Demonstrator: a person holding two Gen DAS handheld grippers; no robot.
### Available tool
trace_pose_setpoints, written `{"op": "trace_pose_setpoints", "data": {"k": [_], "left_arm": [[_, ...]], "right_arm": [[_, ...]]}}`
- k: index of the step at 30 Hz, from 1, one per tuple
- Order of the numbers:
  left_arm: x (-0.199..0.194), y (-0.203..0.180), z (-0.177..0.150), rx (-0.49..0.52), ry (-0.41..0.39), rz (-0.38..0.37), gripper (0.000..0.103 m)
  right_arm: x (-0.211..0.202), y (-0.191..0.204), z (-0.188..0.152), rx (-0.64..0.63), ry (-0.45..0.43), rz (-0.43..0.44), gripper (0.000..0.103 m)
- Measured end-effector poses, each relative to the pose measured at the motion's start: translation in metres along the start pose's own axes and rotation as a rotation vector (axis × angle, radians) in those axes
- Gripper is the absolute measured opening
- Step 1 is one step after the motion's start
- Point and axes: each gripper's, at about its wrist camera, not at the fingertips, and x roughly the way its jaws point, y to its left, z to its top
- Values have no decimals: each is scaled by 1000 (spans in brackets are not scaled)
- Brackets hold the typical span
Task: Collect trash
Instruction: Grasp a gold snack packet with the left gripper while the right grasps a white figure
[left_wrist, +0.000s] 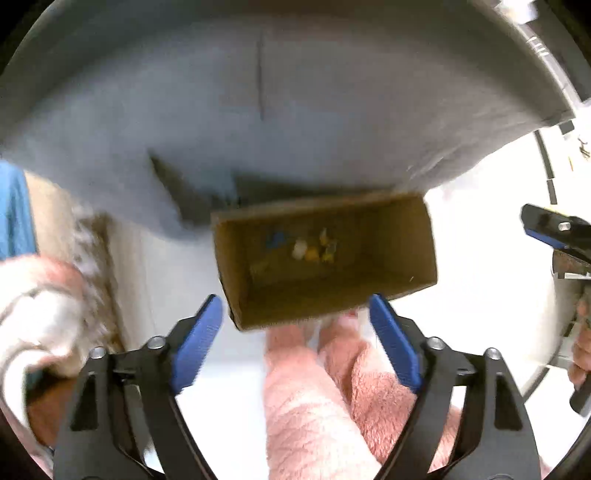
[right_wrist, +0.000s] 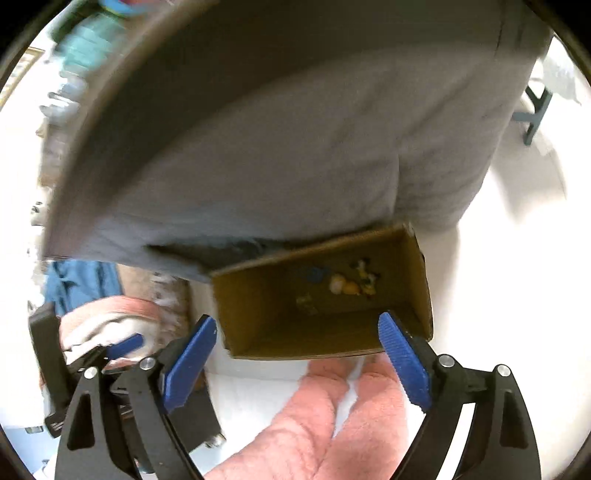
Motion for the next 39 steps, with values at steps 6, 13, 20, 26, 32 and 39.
{"op": "trace_pose_setpoints", "data": {"k": [6,13,20,26,32,39], "left_arm": [[-96,-14,42,-32,-252,-19,83],[-110,-32,115,-24,-314,22,83],[-86,-45,164,22,-240,61,56],[-85,-38,178,2,-231,-21,29],[-97,-24,166,-36,-258,-122,27],[-139,14,123,-128,-337,-165,27]], "right_arm": [[-64,16,1,-11,-93,59,92],[-94,22,-8,8,-160,103,92],[-100,40,-15,-9,-166,112,92],[-102,44,-14,-36,-169,97,92],[-102,59,-3,-135,-181,45,92],[-92,148,31,-632,-192,-56,90]]}}
